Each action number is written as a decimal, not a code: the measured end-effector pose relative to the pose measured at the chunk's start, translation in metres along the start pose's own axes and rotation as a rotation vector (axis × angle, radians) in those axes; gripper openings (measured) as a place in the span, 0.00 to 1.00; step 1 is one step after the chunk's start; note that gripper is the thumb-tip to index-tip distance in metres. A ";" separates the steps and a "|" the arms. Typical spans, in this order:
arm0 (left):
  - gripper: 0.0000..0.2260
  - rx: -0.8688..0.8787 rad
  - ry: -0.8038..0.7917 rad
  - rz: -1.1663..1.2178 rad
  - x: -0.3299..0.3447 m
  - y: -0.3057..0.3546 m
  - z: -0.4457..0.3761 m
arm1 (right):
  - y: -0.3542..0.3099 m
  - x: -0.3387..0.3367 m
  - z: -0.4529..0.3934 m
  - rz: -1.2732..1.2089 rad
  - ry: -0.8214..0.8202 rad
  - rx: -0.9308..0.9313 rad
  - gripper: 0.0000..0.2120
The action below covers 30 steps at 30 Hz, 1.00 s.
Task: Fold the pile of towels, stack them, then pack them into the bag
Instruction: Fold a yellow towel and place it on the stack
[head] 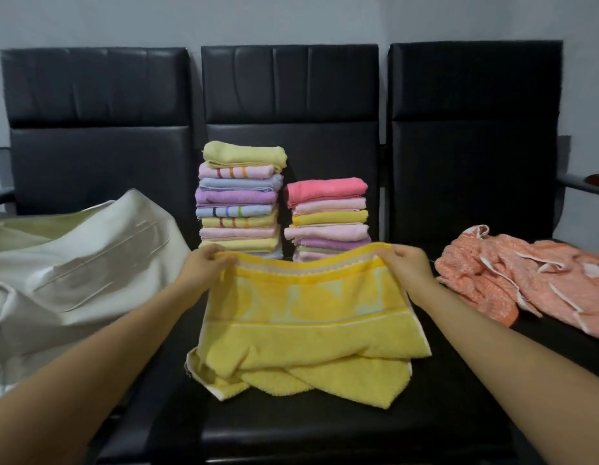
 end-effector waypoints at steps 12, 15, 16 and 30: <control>0.02 0.102 0.307 0.588 -0.112 0.155 0.022 | -0.219 -0.077 0.049 -0.387 0.116 -0.257 0.05; 0.04 0.116 0.356 0.585 -0.135 0.172 0.026 | -0.245 -0.086 0.056 -0.369 0.106 -0.287 0.05; 0.05 0.126 0.367 0.562 -0.141 0.176 0.026 | -0.250 -0.088 0.058 -0.369 0.100 -0.280 0.04; 0.03 -0.019 0.053 0.015 -0.074 0.083 0.012 | -0.113 -0.044 0.013 0.436 0.117 -0.055 0.11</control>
Point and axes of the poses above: each hand's wrist, its own z-axis away from the middle knuckle, its own x-axis out of the palm, y = z × x, the point moved 9 cm from there along -z, towards the middle knuckle, and after that the axes turned 11 degrees about y, right-handed, at the moved point
